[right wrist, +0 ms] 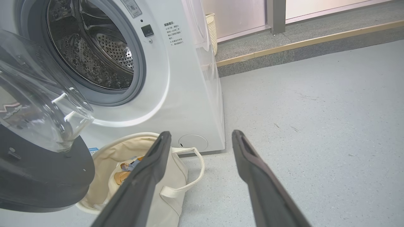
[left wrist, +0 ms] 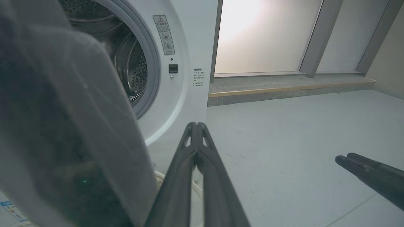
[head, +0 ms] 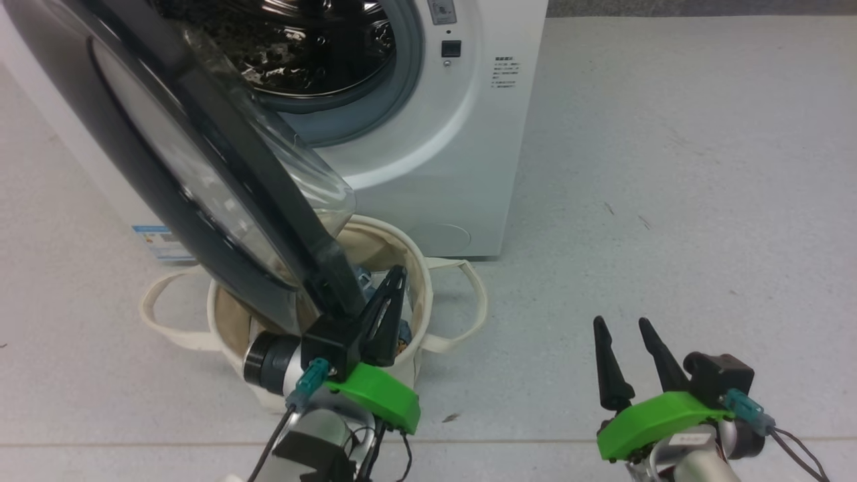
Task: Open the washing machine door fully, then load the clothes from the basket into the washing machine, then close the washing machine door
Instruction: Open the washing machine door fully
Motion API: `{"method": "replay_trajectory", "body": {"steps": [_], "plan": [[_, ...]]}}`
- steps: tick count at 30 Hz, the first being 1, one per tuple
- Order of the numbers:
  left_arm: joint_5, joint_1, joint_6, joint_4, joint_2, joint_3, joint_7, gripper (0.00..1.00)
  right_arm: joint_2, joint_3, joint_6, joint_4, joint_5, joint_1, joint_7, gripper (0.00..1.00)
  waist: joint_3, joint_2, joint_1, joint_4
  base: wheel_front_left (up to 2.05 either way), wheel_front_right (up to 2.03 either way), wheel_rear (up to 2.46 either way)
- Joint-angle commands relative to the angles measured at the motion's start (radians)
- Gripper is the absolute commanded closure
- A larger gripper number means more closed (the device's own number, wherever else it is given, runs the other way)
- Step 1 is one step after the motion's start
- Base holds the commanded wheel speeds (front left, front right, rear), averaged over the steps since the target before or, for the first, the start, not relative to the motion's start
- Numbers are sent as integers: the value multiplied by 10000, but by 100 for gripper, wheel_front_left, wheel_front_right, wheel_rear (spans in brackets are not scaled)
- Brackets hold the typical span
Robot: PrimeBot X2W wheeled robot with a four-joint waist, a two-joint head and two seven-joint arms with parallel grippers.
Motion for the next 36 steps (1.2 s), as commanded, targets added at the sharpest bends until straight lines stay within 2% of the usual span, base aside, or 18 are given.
{"method": "replay_trajectory", "body": {"steps": [1,8,14,26,36], "plan": [[-124,-377,157,-413,127,542,-48,100,122,155,10,-234,-18,-297,-124,0,5,0,0,119,0,0,0],[221,355,502,-1040,127,825,-48,100,133,57,10,-123,-51,-210,-124,0,-70,0,0,834,0,0,0],[540,912,699,-1463,127,1017,-48,100,140,75,10,-21,-20,-160,-124,0,-112,0,0,1780,0,0,0],[699,1142,637,-1811,127,1102,-48,100,147,171,10,152,-65,-271,-124,0,19,0,0,4167,0,0,0],[655,1046,573,-2022,127,1184,-48,100,148,213,10,239,-154,-387,-124,0,199,0,0,5439,0,0,0]]}}
